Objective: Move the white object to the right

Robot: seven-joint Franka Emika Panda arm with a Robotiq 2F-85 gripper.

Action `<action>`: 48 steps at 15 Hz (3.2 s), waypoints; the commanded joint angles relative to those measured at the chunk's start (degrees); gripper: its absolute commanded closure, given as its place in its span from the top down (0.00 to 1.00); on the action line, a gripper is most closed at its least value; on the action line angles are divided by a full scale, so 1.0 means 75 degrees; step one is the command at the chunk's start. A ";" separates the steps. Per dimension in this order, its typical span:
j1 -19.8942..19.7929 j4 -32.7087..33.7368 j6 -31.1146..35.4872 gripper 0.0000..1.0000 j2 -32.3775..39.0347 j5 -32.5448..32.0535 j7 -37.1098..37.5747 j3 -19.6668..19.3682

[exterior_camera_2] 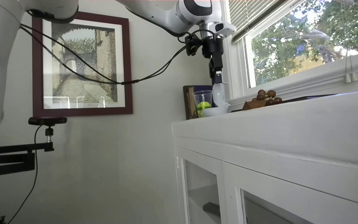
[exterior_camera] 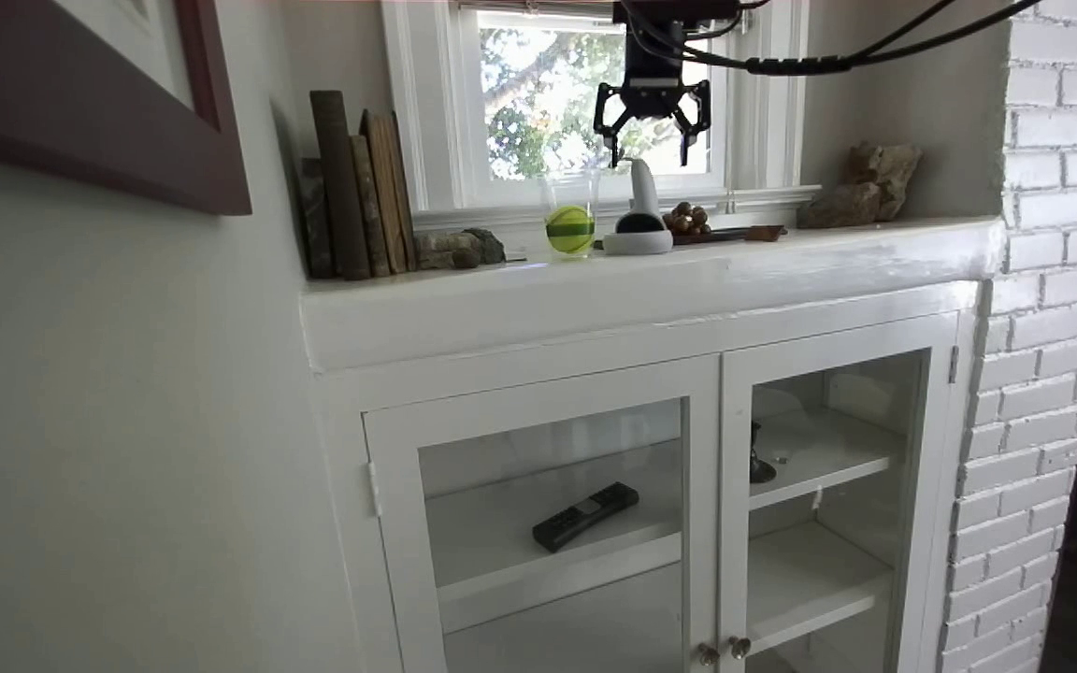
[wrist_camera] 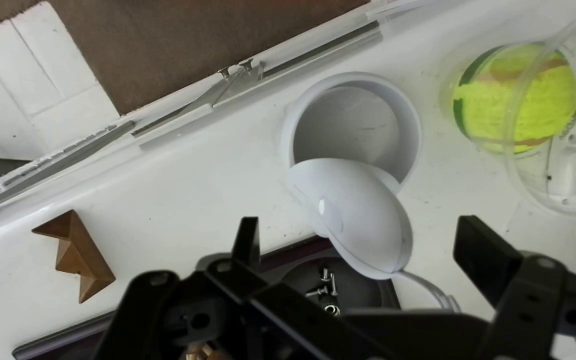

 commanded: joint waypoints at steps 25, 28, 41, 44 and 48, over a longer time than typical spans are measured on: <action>0.0130 0.0758 -0.0694 0.08 0.0269 -0.0206 0.0260 -0.0181; 0.0097 0.0972 -0.1085 0.08 0.0238 -0.0181 0.0168 -0.0235; -0.0625 0.1710 -0.3037 0.08 -0.0500 -0.0658 -0.0172 -0.1213; -0.0899 0.1726 -0.2984 0.08 -0.0564 -0.0680 -0.0258 -0.1525; -0.1303 0.1713 -0.2785 0.08 -0.0509 -0.0631 -0.0436 -0.1938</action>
